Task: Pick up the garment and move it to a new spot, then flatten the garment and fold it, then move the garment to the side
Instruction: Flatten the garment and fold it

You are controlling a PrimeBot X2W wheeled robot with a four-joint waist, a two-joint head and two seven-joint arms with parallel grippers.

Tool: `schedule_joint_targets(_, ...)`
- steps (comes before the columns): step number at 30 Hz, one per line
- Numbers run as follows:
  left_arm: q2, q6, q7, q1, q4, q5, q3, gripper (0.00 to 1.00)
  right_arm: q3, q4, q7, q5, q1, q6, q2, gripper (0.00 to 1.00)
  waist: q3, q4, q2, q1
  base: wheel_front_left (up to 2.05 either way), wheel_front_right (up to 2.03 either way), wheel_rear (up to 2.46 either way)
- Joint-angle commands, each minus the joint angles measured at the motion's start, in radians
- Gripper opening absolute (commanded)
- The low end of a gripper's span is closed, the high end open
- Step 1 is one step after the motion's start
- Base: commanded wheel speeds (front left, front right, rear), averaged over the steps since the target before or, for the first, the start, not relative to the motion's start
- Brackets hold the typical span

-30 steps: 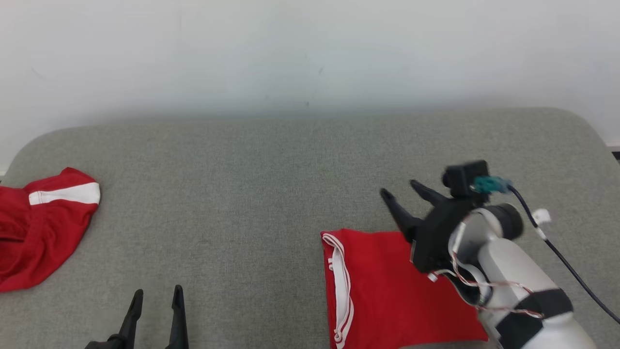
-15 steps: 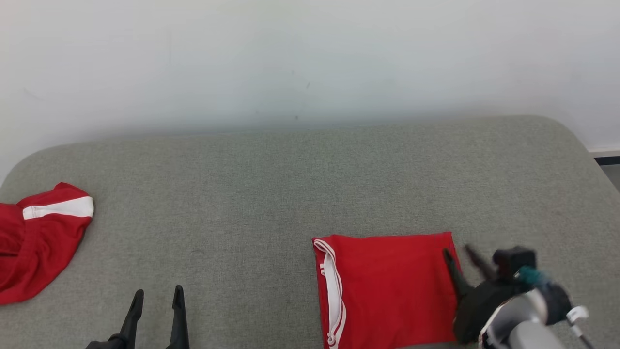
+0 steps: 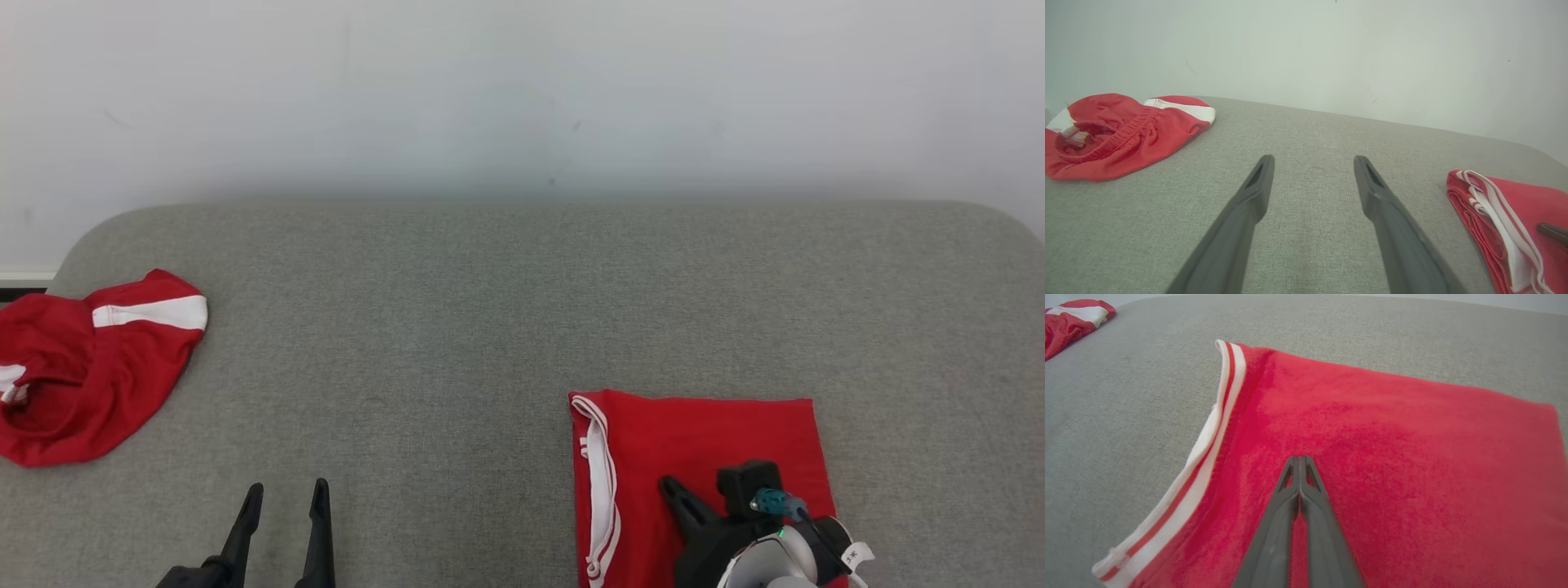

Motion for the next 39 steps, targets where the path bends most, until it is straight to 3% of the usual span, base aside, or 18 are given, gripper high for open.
schedule_joint_targets(1, 0.0, -0.003, -0.002, -0.015, 0.004, 0.0, -0.004, 1.0, 0.024, 0.011, -0.008, 0.023, -0.013, -0.002, 0.002, 0.0, 0.007, 0.027, 0.0, 0.0001, 0.0, 0.0, 0.0)
schedule_joint_targets(10, 0.0, -0.01, -0.002, -0.005, 0.019, 0.003, -0.014, 1.0, 0.227, 0.061, -0.012, 0.185, -0.065, -0.002, 0.002, 0.0, -0.005, 0.079, 0.0, 0.0001, 0.0, 0.0, 0.0)
schedule_joint_targets(19, 0.0, -0.008, -0.001, 0.012, 0.017, 0.005, 0.007, 1.0, 0.345, 0.019, -0.047, 0.364, -0.134, -0.002, 0.002, 0.0, -0.012, 0.061, 0.0, 0.0001, 0.0, 0.0, 0.0)
schedule_joint_targets(23, 0.0, -0.004, -0.001, 0.01, 0.015, 0.001, 0.022, 1.0, 0.332, -0.002, -0.104, 0.394, -0.169, -0.002, 0.002, 0.0, -0.021, 0.03, 0.0, 0.0001, 0.0, 0.0, 0.0)
schedule_joint_targets(29, 0.0, 0.0, -0.001, -0.004, 0.001, -0.003, 0.049, 1.0, 0.237, -0.001, -0.168, 0.307, -0.2, -0.002, -0.017, 0.0, -0.033, -0.029, 0.0, 0.0001, 0.0, 0.0, 0.0)
schedule_joint_targets(30, 0.0, 0.0, -0.001, -0.005, -0.001, -0.004, 0.052, 1.0, 0.215, -0.008, -0.174, 0.289, -0.196, -0.002, -0.032, 0.07, -0.035, -0.037, 0.0, 0.0001, 0.0, 0.0, 0.0)
schedule_joint_targets(31, 0.0, 0.001, -0.001, -0.006, -0.003, -0.004, 0.057, 1.0, 0.193, -0.017, -0.176, 0.272, -0.19, -0.002, -0.047, 0.23, -0.037, -0.046, 0.0, 0.0001, 0.0, 0.0, 0.0)
schedule_joint_targets(34, 0.0, 0.006, -0.001, -0.006, -0.005, -0.007, 0.065, 1.0, 0.113, -0.057, -0.176, 0.225, -0.16, -0.002, -0.086, 0.85, -0.041, -0.071, 0.0, 0.0001, 0.0, 0.0, 0.0)
schedule_joint_targets(37, 0.0, 0.008, -0.001, -0.004, -0.011, -0.013, 0.078, 1.0, 0.033, -0.126, -0.167, 0.191, -0.129, -0.002, -0.126, 1.0, -0.039, -0.096, 0.0, 0.0001, 0.0, 0.0, 0.0)
schedule_joint_targets(39, 0.0, 0.007, -0.001, -0.01, -0.014, -0.017, 0.085, 1.0, -0.017, -0.17, -0.152, 0.169, -0.095, -0.002, -0.155, 1.0, -0.037, -0.108, 0.0, 0.0001, 0.0, 0.0, 0.0)
